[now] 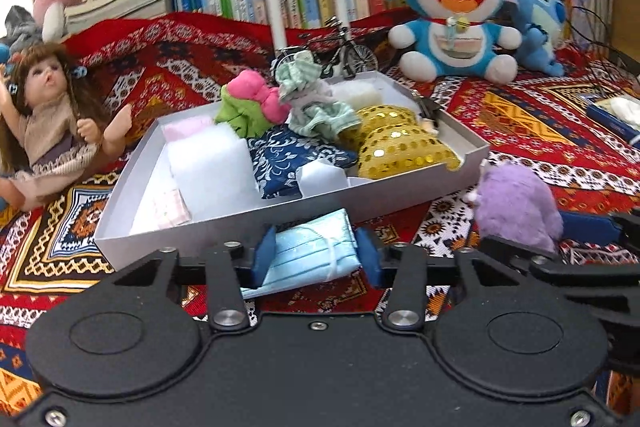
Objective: Organize soft objects
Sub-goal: 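Lift the blue mask with the left tool while the right tool lifts the lavender plush, then carry the mask and lavender plush over the white box and lower them in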
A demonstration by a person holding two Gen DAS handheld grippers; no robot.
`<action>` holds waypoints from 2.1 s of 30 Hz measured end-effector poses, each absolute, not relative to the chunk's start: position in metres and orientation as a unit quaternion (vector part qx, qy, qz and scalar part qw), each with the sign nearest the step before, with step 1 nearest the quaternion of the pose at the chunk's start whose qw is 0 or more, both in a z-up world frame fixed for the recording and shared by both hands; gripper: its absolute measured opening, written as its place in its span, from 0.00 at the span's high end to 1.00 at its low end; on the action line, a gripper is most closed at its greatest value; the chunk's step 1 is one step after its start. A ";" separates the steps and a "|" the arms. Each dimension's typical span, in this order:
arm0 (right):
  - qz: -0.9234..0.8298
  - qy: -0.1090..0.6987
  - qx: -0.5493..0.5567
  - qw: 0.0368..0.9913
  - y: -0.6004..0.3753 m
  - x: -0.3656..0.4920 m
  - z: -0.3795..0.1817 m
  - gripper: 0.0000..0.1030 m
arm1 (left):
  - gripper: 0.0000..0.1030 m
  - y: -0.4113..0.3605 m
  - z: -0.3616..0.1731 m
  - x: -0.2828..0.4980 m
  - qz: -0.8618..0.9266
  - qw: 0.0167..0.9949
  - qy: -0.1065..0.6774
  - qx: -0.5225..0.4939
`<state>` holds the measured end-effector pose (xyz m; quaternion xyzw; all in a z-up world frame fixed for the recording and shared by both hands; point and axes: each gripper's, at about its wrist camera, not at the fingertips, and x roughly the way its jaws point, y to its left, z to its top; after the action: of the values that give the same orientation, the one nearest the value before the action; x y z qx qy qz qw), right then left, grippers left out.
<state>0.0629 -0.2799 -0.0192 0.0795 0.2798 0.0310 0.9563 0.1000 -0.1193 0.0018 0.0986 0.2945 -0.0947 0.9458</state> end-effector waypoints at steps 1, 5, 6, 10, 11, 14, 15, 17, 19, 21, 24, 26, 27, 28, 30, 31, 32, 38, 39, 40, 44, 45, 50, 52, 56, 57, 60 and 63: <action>0.031 0.280 0.079 0.956 -0.280 0.063 -0.019 0.32 | 0.60 -0.118 0.003 0.098 -0.097 0.945 0.295 0.098; 0.029 0.281 0.074 0.956 -0.278 0.063 -0.019 0.32 | 0.55 -0.108 0.007 0.091 -0.106 0.945 0.299 0.078; 0.029 0.281 0.074 0.956 -0.278 0.063 -0.019 0.32 | 0.45 -0.104 0.007 0.090 -0.108 0.945 0.299 0.072; 0.029 0.283 0.073 0.956 -0.278 0.064 -0.019 0.32 | 0.13 -0.093 0.005 0.091 -0.077 0.952 0.292 0.058; 0.029 0.283 0.073 0.956 -0.278 0.064 -0.019 0.32 | 0.12 -0.091 0.004 0.093 -0.070 0.953 0.290 0.055; 0.030 0.285 0.071 0.955 -0.278 0.064 -0.019 0.31 | 0.04 -0.086 -0.001 0.099 -0.065 0.950 0.302 0.045; 0.030 0.285 0.071 0.955 -0.278 0.065 -0.019 0.31 | 0.04 -0.086 -0.003 0.101 -0.067 0.948 0.307 0.047; 0.031 0.286 0.071 0.955 -0.278 0.065 -0.019 0.30 | 0.04 -0.088 -0.008 0.103 -0.068 0.947 0.310 0.058; 0.031 0.286 0.071 0.955 -0.278 0.065 -0.019 0.30 | 0.04 -0.091 -0.012 0.103 -0.068 0.946 0.308 0.070; 0.031 0.287 0.071 0.955 -0.278 0.065 -0.019 0.30 | 0.04 -0.093 -0.014 0.105 -0.077 0.943 0.317 0.072; 0.032 0.287 0.071 0.955 -0.278 0.065 -0.019 0.30 | 0.03 -0.093 -0.017 0.110 -0.092 0.937 0.330 0.065; 0.032 0.287 0.072 0.955 -0.278 0.065 -0.019 0.30 | 0.03 -0.092 -0.017 0.112 -0.093 0.936 0.333 0.057; 0.032 0.287 0.071 0.955 -0.278 0.065 -0.019 0.30 | 0.05 -0.091 -0.017 0.112 -0.094 0.936 0.335 0.055; 0.032 0.287 0.071 0.955 -0.278 0.065 -0.019 0.30 | 0.08 -0.091 -0.016 0.112 -0.095 0.936 0.335 0.054; 0.032 0.287 0.071 0.955 -0.278 0.065 -0.019 0.30 | 0.17 -0.091 -0.015 0.111 -0.101 0.936 0.334 0.057; 0.032 0.287 0.071 0.955 -0.278 0.065 -0.019 0.30 | 0.20 -0.091 -0.014 0.110 -0.103 0.936 0.332 0.059; 0.032 0.287 0.071 0.955 -0.278 0.065 -0.019 0.30 | 0.20 -0.092 -0.013 0.108 -0.103 0.936 0.332 0.064; 0.032 0.287 0.072 0.955 -0.279 0.065 -0.019 0.30 | 0.22 -0.097 -0.006 0.094 -0.108 0.939 0.307 0.113; 0.033 0.286 0.074 0.955 -0.279 0.065 -0.019 0.30 | 0.22 -0.097 -0.004 0.091 -0.109 0.940 0.302 0.118; 0.033 0.285 0.076 0.955 -0.279 0.064 -0.020 0.30 | 0.22 -0.096 -0.002 0.088 -0.110 0.941 0.297 0.123; 0.031 0.282 0.069 0.956 -0.278 0.062 -0.018 0.33 | 0.22 -0.089 0.012 0.080 -0.112 0.945 0.277 0.131; 0.032 0.280 0.069 0.957 -0.279 0.061 -0.016 0.33 | 0.22 -0.086 0.017 0.079 -0.110 0.947 0.272 0.129; 0.043 0.261 0.064 0.962 -0.279 0.060 0.005 0.33 | 0.22 -0.071 0.038 0.081 -0.099 0.956 0.253 0.114; 0.044 0.254 0.057 0.964 -0.278 0.064 0.014 0.33 | 0.22 -0.065 0.045 0.085 -0.094 0.958 0.249 0.109; 0.044 0.252 0.048 0.966 -0.277 0.075 0.023 0.34 | 0.22 -0.052 0.051 0.097 -0.076 0.960 0.251 0.094; 0.045 0.252 0.053 0.965 -0.277 0.077 0.024 0.34 | 0.22 -0.049 0.051 0.100 -0.071 0.960 0.254 0.090; 0.051 0.248 0.060 0.965 -0.275 0.080 0.027 0.35 | 0.22 -0.042 0.051 0.107 -0.064 0.960 0.259 0.084; 0.063 0.237 0.048 0.968 -0.265 0.085 0.035 0.35 | 0.22 -0.039 0.050 0.119 -0.060 0.960 0.264 0.076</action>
<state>0.0845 -0.2651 0.0355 0.0479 0.2373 0.0626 0.9682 0.1185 -0.0389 0.0497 0.0756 0.2636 -0.0600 0.9598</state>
